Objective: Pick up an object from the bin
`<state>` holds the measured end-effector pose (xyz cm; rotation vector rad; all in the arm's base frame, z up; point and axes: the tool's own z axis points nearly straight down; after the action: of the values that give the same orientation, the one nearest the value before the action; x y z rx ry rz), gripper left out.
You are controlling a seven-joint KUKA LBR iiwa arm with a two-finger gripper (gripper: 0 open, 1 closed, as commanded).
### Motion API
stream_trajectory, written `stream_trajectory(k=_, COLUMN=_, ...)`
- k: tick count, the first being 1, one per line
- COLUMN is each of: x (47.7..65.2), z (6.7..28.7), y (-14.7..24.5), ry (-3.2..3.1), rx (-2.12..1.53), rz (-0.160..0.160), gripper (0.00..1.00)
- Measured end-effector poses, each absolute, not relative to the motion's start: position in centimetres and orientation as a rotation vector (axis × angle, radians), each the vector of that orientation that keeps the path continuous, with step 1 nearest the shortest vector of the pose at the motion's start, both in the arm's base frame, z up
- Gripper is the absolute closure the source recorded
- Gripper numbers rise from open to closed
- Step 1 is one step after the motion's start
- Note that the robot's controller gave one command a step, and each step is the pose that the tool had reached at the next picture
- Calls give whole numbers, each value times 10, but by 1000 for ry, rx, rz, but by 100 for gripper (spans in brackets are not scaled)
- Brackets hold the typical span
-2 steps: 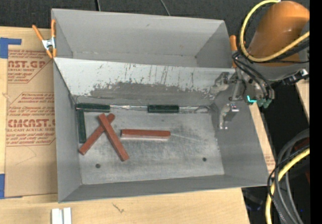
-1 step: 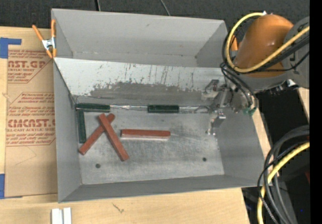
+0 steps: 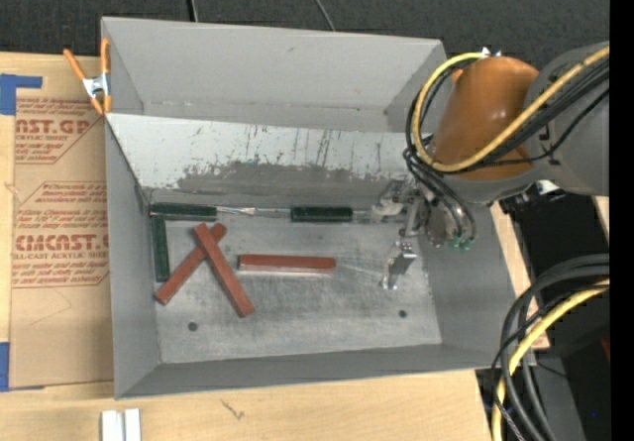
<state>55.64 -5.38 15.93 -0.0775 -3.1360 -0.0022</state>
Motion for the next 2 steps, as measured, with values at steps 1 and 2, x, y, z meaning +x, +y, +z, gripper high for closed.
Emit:
stream_trajectory(k=1, x=555, z=75, y=-33, ry=-3151, rx=151, rz=2, gripper=100)
stream_trajectory(k=2, x=552, z=72, y=-33, ry=-3142, rx=152, rz=2, gripper=0)
